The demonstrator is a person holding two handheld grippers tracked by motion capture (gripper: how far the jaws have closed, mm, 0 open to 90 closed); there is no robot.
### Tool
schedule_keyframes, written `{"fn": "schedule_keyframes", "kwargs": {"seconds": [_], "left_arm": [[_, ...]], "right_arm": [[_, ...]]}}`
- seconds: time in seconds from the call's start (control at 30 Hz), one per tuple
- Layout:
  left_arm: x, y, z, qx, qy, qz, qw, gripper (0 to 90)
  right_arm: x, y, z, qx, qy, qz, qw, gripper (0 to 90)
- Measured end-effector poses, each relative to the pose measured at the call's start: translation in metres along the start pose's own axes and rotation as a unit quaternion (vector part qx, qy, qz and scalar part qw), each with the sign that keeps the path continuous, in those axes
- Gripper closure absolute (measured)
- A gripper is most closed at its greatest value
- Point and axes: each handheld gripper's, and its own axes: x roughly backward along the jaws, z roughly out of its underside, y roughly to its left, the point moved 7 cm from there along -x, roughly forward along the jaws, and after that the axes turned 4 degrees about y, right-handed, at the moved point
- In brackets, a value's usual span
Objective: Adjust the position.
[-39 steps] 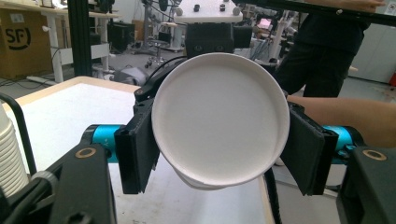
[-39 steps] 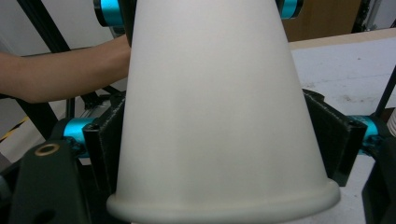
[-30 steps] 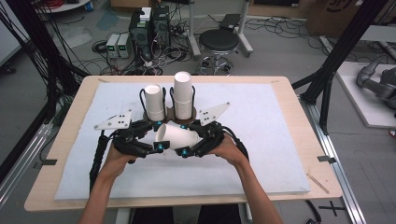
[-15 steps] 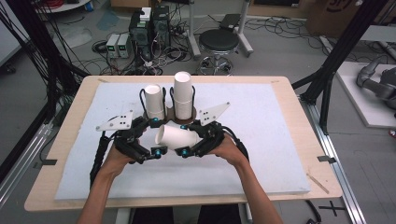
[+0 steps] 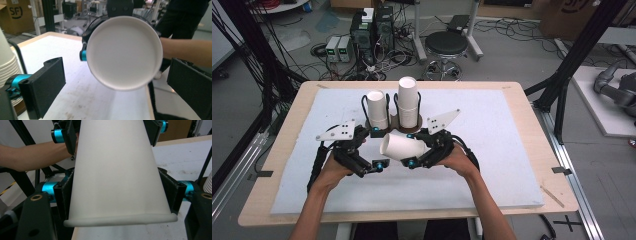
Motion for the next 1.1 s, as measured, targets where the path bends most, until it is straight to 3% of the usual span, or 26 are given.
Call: {"fn": "schedule_keyframes", "kwargs": {"seconds": [0.13,0.2,0.3,0.47,0.57,0.77,0.8,0.93,0.97,1.07,1.1], "left_arm": [[0.006,0.0,0.0,0.005,0.049,-0.007,0.9987,1.7],[0.009,0.001,0.0,0.008,0.082,-0.015,0.9965,1.7],[0.01,0.002,0.0,0.008,0.134,-0.02,0.9908,1.7],[0.01,0.003,0.0,0.003,0.192,-0.02,0.9811,1.7],[0.009,0.005,0.0,0.0,0.231,-0.024,0.9727,1.7],[0.008,0.004,-0.001,-0.01,0.283,-0.025,0.9587,1.8],[0.008,0.004,-0.001,-0.016,0.295,-0.023,0.9551,1.8],[0.006,0.003,-0.002,-0.023,0.327,-0.023,0.9443,1.8],[0.006,0.003,-0.002,-0.025,0.339,-0.022,0.9402,1.8],[0.002,0.002,-0.001,-0.026,0.359,-0.021,0.9328,1.8],[0.001,0.002,0.0,-0.029,0.369,-0.021,0.9286,1.8]], "right_arm": [[0.006,-0.001,0.001,-0.003,0.003,0.009,1.0,27.8],[0.009,-0.001,0.001,-0.005,0.009,0.011,0.9999,27.8],[0.011,0.0,0.0,-0.005,0.017,0.013,0.9998,27.9],[0.012,0.001,0.0,-0.004,0.055,0.019,0.9983,27.9],[0.011,0.002,-0.002,0.004,0.077,0.021,0.9968,27.9],[0.013,0.003,-0.004,0.009,0.122,0.028,0.992,27.9],[0.013,0.003,-0.004,0.008,0.131,0.028,0.9909,27.9],[0.014,0.003,-0.003,0.013,0.159,0.035,0.9866,27.9],[0.013,0.003,-0.003,0.012,0.165,0.034,0.9857,27.9],[0.013,0.002,-0.003,0.016,0.185,0.036,0.982,27.9],[0.013,0.002,-0.003,0.016,0.19,0.036,0.981,27.9]]}}
